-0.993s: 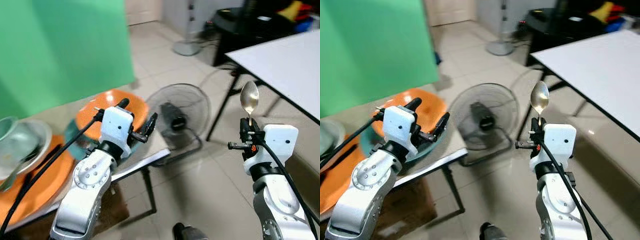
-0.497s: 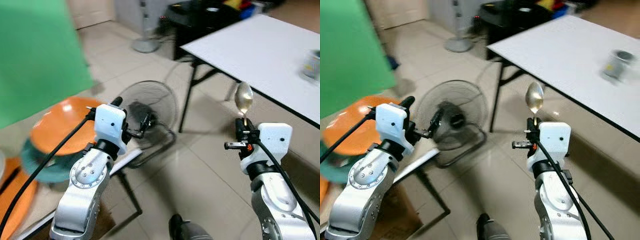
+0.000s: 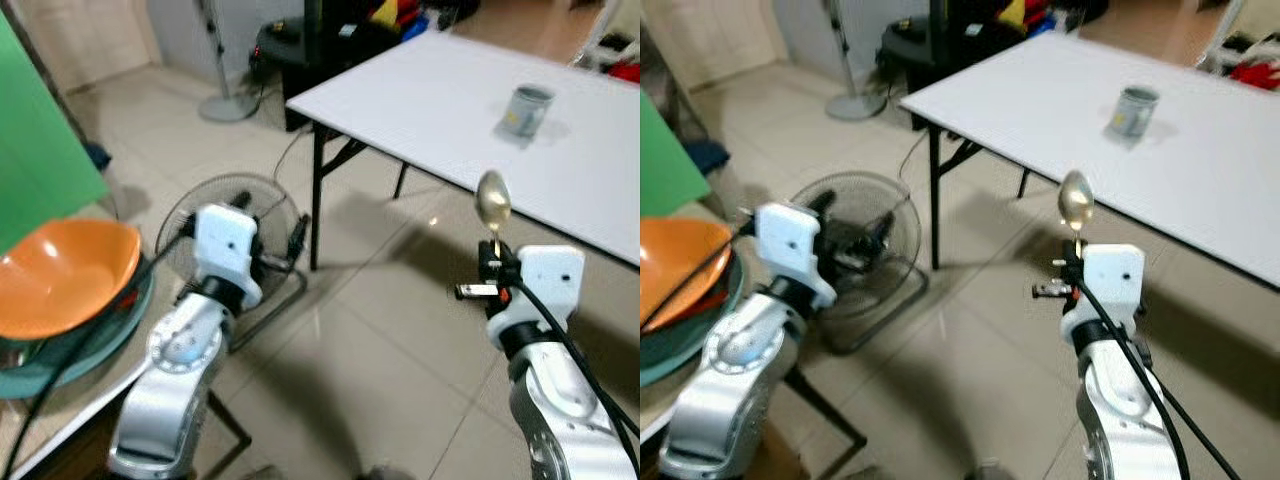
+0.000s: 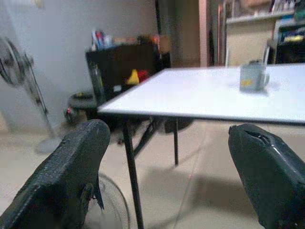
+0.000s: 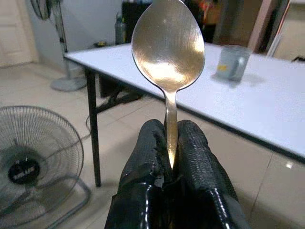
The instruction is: Setting the table
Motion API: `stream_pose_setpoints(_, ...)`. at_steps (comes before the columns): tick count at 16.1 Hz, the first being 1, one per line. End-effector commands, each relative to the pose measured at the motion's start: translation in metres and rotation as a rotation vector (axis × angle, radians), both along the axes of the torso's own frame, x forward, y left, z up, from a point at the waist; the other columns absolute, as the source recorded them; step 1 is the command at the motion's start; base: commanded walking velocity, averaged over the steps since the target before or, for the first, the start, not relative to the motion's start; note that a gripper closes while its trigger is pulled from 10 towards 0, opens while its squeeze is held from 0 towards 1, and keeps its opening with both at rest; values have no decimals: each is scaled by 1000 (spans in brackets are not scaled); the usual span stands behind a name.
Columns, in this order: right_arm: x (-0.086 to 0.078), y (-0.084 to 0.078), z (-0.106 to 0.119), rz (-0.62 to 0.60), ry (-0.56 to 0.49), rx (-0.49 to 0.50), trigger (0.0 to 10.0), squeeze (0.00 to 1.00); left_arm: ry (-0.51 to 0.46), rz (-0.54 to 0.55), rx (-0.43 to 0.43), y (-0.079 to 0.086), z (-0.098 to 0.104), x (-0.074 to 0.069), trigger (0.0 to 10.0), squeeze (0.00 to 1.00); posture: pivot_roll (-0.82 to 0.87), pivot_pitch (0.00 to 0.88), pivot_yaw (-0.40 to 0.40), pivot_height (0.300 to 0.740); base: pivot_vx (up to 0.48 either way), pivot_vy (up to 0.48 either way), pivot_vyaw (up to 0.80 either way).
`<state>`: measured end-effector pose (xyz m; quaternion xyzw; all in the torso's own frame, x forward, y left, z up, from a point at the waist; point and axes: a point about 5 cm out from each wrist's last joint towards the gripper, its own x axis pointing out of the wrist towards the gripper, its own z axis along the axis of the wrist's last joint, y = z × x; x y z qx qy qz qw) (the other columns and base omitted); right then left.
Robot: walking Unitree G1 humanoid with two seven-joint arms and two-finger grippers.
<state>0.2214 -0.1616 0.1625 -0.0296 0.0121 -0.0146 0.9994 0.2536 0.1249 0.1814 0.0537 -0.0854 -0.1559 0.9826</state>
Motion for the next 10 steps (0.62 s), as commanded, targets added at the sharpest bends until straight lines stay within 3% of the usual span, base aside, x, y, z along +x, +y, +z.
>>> stream_pose_setpoints(1, -3, 2, 0, 5, 5, 5, 10000, 0, 14, 9, 7, 2, -3, 0, 10000, 0, -4, 43, 26, 740, 0, 0, -800)
stream_pose_setpoints(9, 0, 0, -1, -1, 15, 27, 10000, 0, 30, 0, 16, 6, -4, 2, 10000, 0, -4, 44, 31, 740, 0, 0, -800)
stream_pose_setpoints(10, 1, 1, -1, 8, 20, 26, 10000, 0, 36, 0, 12, 7, -5, 3, 10000, 0, -4, 44, 31, 740, 247, 0, 0)
